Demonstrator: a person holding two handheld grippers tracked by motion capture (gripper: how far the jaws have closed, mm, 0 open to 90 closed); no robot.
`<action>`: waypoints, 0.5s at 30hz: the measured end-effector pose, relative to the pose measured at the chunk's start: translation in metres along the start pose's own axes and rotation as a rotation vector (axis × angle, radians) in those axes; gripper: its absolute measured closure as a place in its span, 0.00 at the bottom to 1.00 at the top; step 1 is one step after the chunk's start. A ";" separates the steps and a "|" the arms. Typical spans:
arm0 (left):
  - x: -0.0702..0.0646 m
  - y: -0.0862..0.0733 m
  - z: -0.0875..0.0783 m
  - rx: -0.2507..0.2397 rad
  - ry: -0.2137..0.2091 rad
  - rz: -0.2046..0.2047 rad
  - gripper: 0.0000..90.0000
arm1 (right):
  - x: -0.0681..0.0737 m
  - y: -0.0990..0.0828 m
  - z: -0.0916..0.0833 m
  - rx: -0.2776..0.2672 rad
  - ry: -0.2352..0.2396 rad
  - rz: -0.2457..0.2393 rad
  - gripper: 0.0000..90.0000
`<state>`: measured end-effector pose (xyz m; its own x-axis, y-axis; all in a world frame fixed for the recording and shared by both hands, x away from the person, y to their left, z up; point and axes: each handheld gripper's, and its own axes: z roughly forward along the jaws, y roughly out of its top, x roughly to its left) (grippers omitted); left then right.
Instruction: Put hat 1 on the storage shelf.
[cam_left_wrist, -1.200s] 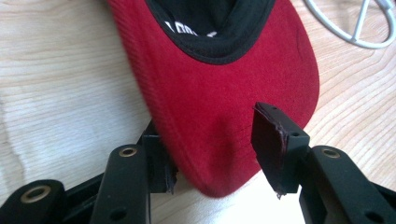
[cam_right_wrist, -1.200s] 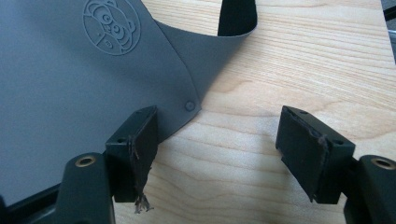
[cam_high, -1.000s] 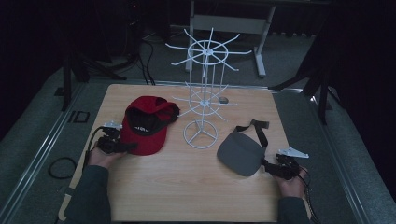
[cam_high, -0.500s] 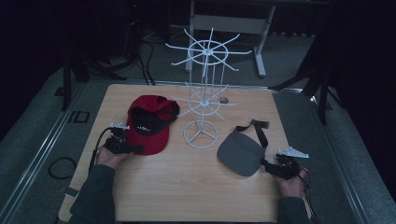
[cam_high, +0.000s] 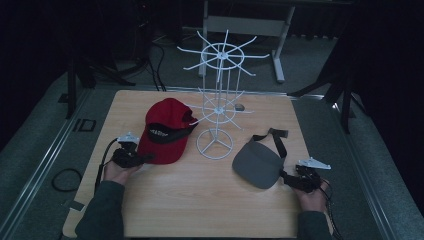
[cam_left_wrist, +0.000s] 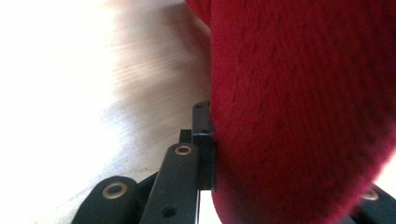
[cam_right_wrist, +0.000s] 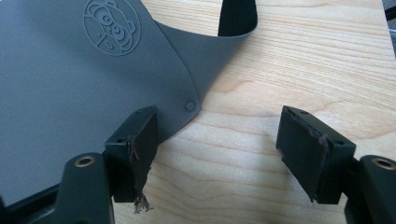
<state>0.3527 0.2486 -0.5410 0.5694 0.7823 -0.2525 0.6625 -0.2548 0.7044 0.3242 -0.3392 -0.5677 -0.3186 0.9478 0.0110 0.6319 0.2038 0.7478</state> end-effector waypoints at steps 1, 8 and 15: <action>-0.001 0.000 -0.001 -0.008 0.008 0.005 0.94 | 0.000 0.000 0.000 0.000 0.000 0.000 0.33; -0.003 0.003 -0.006 -0.048 0.021 0.013 0.94 | 0.000 0.000 0.000 0.000 0.001 0.000 0.32; -0.003 0.008 -0.016 -0.084 0.031 0.011 0.94 | 0.000 0.000 0.000 0.000 0.003 0.001 0.32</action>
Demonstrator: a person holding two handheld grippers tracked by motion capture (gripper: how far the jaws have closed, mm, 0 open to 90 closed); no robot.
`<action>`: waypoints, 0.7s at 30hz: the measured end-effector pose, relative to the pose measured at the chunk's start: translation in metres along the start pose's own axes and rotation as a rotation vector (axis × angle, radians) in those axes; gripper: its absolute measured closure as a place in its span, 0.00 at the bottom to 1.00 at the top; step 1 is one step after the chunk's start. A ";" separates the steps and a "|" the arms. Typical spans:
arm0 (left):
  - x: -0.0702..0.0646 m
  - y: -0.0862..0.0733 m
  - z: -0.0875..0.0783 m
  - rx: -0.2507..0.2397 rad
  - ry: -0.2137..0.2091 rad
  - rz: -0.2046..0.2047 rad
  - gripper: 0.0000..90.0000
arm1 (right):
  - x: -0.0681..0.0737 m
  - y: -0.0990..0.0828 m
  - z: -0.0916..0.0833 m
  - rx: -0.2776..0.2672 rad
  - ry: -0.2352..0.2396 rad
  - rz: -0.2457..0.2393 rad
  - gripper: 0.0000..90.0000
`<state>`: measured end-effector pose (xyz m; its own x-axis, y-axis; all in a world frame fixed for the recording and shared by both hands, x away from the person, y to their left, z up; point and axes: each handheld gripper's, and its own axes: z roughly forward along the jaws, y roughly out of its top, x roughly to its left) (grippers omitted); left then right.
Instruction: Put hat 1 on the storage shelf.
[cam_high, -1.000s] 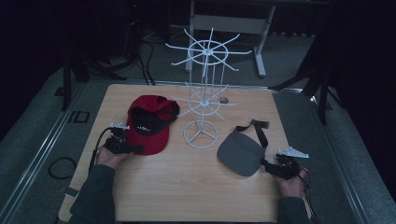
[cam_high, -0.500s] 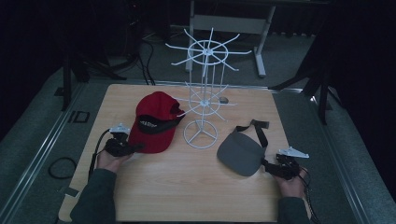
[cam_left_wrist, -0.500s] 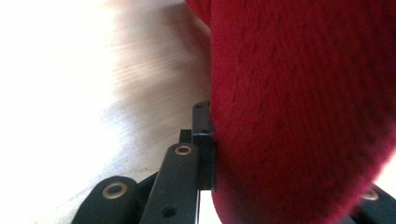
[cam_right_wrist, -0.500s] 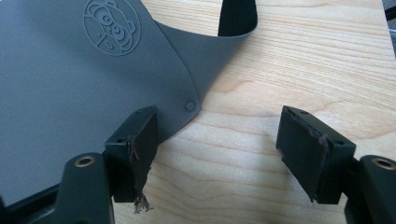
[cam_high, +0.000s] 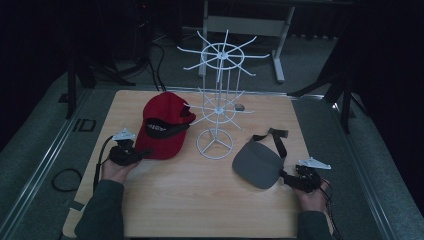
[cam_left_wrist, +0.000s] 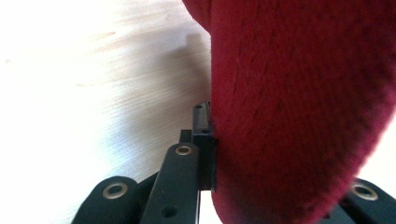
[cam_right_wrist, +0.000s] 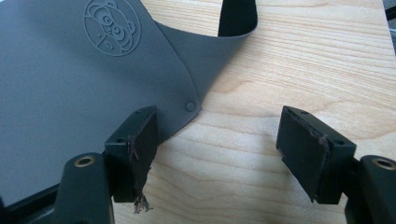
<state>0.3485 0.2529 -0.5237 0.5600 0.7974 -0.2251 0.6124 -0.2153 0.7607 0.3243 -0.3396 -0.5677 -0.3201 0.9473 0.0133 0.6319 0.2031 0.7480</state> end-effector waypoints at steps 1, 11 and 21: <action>0.000 0.001 -0.001 -0.003 0.004 0.004 0.94 | 0.000 0.000 0.000 -0.001 0.002 0.001 0.32; -0.002 0.010 -0.007 -0.023 0.020 0.018 0.94 | 0.000 0.000 0.000 -0.001 0.001 0.001 0.32; -0.002 0.016 -0.015 -0.054 0.045 0.020 0.94 | 0.000 0.000 0.000 -0.001 0.002 0.001 0.32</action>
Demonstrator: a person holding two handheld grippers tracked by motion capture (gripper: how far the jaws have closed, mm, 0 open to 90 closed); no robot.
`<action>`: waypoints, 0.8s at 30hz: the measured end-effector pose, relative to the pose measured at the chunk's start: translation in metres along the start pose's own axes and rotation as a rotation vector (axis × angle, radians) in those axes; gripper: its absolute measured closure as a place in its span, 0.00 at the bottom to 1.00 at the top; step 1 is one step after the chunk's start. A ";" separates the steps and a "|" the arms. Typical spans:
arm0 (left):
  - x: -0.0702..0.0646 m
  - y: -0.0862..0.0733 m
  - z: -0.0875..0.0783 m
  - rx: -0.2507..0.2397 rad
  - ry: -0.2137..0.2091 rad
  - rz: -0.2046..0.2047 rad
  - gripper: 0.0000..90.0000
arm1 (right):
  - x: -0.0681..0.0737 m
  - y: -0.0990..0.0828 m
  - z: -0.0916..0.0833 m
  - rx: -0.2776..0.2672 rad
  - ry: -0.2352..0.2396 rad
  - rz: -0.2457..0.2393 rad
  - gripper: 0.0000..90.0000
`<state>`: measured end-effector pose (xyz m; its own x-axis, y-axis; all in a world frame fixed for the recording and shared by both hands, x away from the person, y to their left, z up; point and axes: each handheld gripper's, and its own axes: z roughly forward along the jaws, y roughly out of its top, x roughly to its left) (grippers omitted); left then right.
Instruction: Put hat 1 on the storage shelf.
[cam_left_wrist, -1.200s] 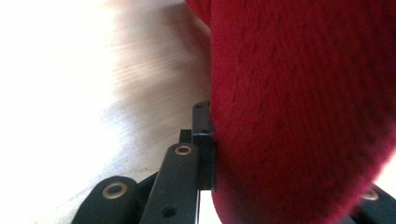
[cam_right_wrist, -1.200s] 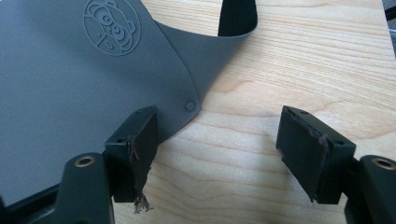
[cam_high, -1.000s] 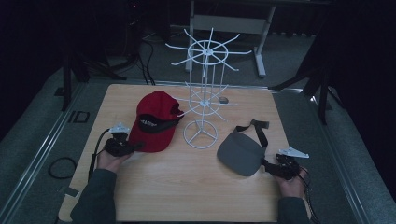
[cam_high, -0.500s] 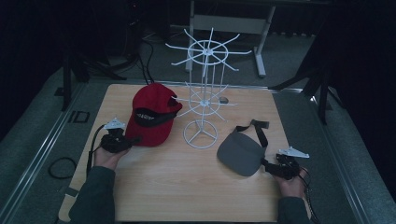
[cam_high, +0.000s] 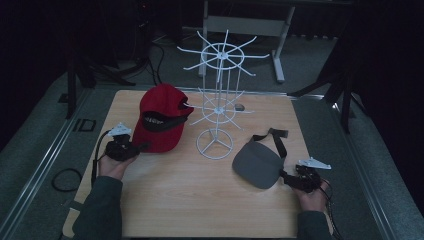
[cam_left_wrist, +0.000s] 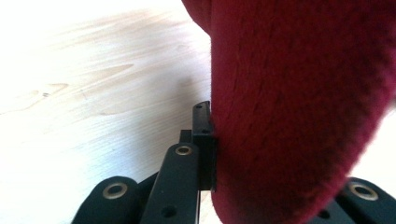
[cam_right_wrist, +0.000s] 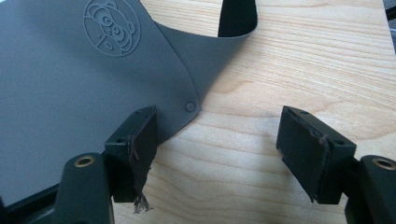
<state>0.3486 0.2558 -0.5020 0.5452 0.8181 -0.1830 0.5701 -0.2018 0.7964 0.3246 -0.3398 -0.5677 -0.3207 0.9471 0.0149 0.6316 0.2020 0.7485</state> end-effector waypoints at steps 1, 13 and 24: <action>0.000 0.001 -0.002 -0.008 0.007 -0.003 0.94 | 0.000 0.000 0.000 0.000 0.000 0.000 0.32; -0.002 0.008 -0.014 -0.054 0.031 0.008 0.94 | 0.000 0.000 0.000 0.000 0.000 0.000 0.32; -0.005 0.021 -0.023 -0.092 0.048 0.021 0.94 | 0.000 0.000 0.000 0.000 0.000 0.000 0.32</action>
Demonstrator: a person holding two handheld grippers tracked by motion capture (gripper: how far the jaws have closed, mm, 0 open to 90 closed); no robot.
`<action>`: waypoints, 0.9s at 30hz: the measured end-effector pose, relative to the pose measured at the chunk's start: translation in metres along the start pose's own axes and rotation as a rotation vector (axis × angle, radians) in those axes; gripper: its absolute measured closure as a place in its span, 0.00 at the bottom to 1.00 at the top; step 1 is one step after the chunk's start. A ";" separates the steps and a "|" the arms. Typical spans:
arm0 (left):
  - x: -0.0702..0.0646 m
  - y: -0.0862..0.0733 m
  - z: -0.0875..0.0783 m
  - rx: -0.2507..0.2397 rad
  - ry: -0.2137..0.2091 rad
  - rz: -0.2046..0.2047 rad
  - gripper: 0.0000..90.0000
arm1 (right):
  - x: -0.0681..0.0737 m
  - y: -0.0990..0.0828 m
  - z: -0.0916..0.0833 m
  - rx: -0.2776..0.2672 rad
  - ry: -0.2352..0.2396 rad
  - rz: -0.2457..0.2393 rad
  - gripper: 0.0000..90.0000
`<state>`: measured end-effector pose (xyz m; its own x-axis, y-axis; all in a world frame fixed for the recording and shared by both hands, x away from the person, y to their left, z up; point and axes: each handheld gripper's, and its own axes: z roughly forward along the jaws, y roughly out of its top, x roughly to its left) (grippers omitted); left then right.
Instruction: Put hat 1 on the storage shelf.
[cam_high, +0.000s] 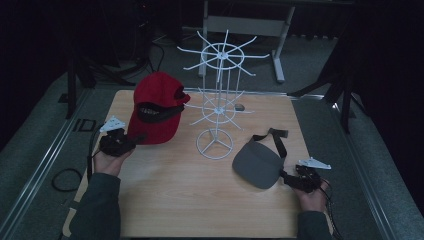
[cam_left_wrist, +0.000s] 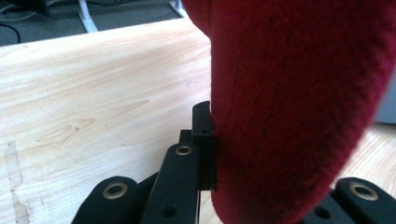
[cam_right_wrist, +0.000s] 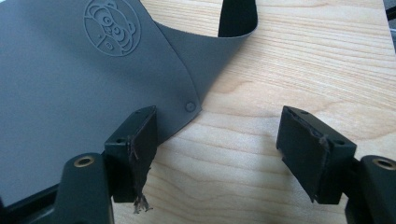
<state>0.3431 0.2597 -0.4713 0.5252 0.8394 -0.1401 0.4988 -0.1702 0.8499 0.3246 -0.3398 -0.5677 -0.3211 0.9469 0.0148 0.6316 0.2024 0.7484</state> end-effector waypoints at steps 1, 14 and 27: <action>0.000 0.001 -0.001 -0.004 0.005 0.000 0.94 | 0.000 0.000 0.000 0.000 0.000 0.000 0.32; -0.003 0.020 -0.015 -0.044 0.026 0.028 0.94 | 0.000 0.000 0.000 0.001 -0.001 0.000 0.32; -0.004 0.040 -0.029 -0.119 0.028 0.018 0.94 | 0.000 0.000 0.000 0.000 -0.001 0.000 0.32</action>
<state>0.3412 0.2650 -0.4215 0.5130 0.8512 -0.1110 0.4032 -0.1248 0.9066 0.3246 -0.3396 -0.5677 -0.3203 0.9472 0.0143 0.6319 0.2024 0.7482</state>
